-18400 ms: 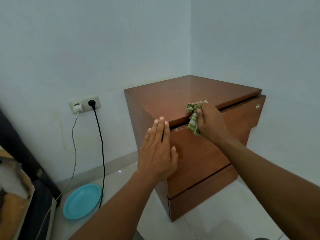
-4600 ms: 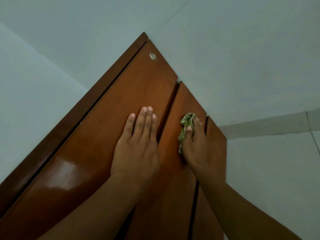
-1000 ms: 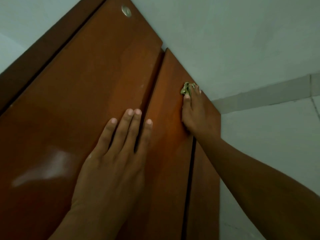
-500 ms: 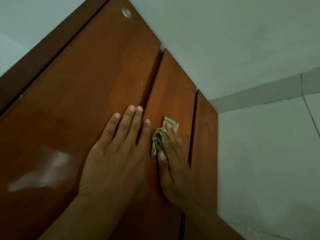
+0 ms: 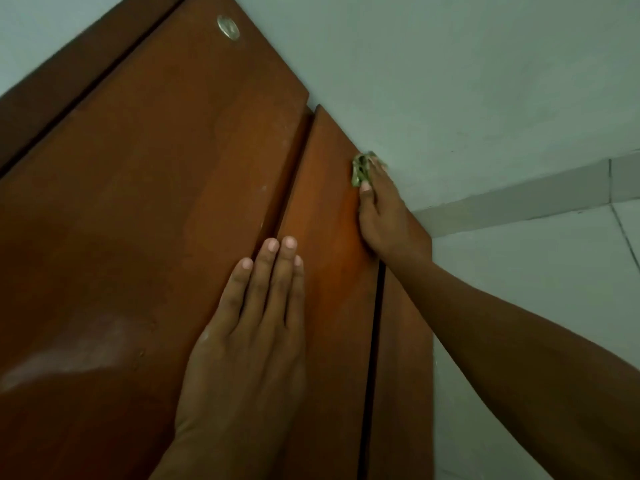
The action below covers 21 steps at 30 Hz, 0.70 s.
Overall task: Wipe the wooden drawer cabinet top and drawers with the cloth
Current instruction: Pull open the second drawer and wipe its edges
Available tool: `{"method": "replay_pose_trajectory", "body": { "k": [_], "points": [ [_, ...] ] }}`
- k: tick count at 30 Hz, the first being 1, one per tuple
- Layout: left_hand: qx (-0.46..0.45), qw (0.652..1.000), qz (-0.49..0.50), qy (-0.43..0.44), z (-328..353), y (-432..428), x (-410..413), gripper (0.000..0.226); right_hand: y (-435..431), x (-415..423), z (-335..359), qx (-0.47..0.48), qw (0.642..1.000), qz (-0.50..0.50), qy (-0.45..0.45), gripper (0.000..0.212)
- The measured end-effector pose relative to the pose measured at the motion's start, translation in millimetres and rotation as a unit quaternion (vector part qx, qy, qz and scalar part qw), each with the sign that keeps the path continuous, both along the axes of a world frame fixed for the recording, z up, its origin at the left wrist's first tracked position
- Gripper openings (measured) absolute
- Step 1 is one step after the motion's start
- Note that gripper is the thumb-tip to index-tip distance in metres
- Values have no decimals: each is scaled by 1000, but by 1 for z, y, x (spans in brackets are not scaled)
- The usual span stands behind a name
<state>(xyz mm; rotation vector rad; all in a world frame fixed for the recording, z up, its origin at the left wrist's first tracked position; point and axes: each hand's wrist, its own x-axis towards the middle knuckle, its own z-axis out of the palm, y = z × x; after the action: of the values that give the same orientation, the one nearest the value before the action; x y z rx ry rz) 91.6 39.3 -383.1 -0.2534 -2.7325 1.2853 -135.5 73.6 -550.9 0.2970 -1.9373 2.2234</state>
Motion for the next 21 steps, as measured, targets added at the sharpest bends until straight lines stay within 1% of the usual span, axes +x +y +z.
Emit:
{"method": "replay_pose_trajectory", "body": {
  "k": [3,5,7,9,10,11,13,15,16,18,19,21],
  "points": [
    [-19,1000,6,-1,-2,1,-2,65,9,7,-18,48,994,-53,-83,32],
    [-39,999,17,-3,-1,1,-1,66,13,13,-23,37,991,-60,-113,26],
    [-55,998,29,-2,0,5,0,67,21,21,-21,-27,979,-61,-194,26],
    [-60,997,47,-12,0,12,3,68,31,37,-18,-120,950,-56,-282,26],
    [-70,995,62,-24,0,16,5,68,36,50,-16,-155,940,-52,-298,27],
    [-85,992,82,-40,1,19,6,66,40,64,-11,-169,941,-46,-290,26],
    [-89,990,97,-49,0,24,8,65,48,93,7,-159,962,-24,-219,21],
    [-84,989,106,-58,-6,27,18,62,50,116,25,-97,989,16,-109,24],
    [-78,987,122,-67,-10,31,25,62,48,125,31,-63,996,36,-49,29],
    [-41,984,154,-85,-29,35,51,68,42,136,34,-16,996,53,65,36],
    [-8,984,157,-82,-44,36,66,72,38,140,31,0,993,55,101,37],
    [64,982,157,-83,-77,37,101,76,34,146,24,24,989,59,137,39]
  ]
}}
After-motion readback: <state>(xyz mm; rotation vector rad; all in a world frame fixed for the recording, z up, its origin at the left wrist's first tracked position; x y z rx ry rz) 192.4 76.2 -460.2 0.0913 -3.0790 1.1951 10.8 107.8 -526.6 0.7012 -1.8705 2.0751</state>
